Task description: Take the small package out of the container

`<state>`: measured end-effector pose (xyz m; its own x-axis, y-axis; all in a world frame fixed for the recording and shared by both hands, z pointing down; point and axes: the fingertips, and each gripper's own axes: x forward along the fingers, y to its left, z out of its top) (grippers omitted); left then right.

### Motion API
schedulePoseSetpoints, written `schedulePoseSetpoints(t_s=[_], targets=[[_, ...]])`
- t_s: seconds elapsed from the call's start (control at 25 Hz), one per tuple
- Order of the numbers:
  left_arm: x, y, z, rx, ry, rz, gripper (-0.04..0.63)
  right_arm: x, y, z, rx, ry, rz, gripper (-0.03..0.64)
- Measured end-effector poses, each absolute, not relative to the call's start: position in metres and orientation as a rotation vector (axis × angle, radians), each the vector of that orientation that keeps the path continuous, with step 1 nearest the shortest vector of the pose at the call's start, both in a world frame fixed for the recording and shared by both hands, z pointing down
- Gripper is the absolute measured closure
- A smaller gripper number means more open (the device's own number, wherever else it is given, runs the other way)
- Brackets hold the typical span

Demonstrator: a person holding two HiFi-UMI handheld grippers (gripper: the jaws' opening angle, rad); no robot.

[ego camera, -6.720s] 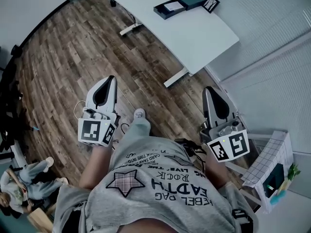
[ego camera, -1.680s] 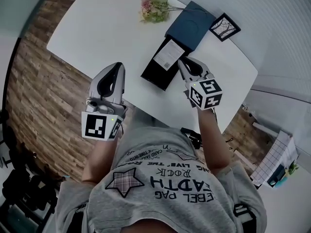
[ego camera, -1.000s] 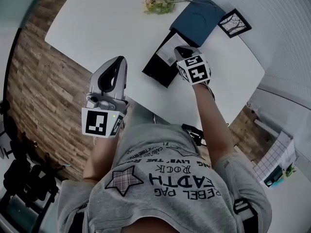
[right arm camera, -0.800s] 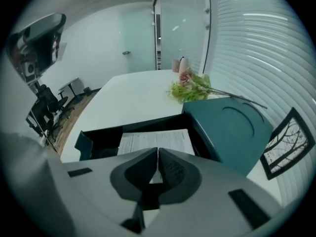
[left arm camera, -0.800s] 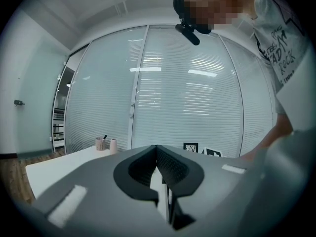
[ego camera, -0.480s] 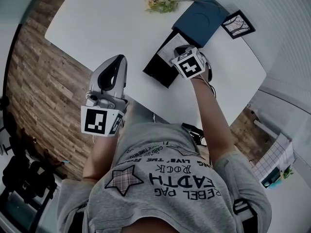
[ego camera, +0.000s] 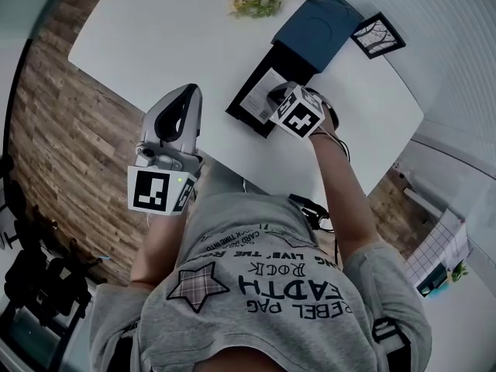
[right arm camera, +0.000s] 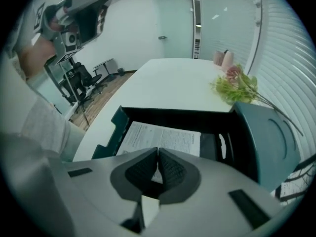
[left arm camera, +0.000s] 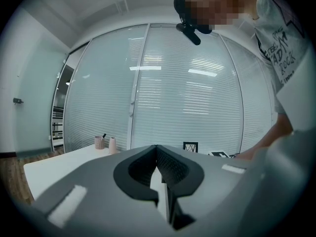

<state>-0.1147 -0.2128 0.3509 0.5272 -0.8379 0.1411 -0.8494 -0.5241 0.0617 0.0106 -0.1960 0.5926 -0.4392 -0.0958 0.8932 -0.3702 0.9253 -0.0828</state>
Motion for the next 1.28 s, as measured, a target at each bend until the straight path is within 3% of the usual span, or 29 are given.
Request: schedulePoseSetpoints(t_s=[0.28, 0.52, 0.56, 0.6, 0.72, 1.28], targets=[[-0.113, -0.21, 0.349, 2.645, -1.463, 0.143, 0.586, -0.001, -0.177, 0.593, 0.19, -2.032, 0.226, 0.601], [-0.117, -0.209, 0.35, 2.636, -1.477, 0.144, 0.584, 0.01, -0.203, 0.581, 0.43, -2.118, 0.434, 0.598], [-0.117, -0.209, 0.35, 2.636, -1.478, 0.144, 0.584, 0.013, -0.21, 0.58, 0.47, -2.118, 0.461, 0.581], [-0.117, -0.209, 0.35, 2.636, -1.478, 0.145, 0.584, 0.016, -0.215, 0.579, 0.495, -2.113, 0.482, 0.475], [-0.116, -0.208, 0.351, 2.634, -1.476, 0.145, 0.584, 0.022, -0.223, 0.583, 0.522, -2.091, 0.53, 0.418], [-0.118, -0.204, 0.356, 2.624, -1.475, 0.156, 0.586, 0.018, -0.205, 0.598, 0.323, -1.956, 0.512, 0.396]])
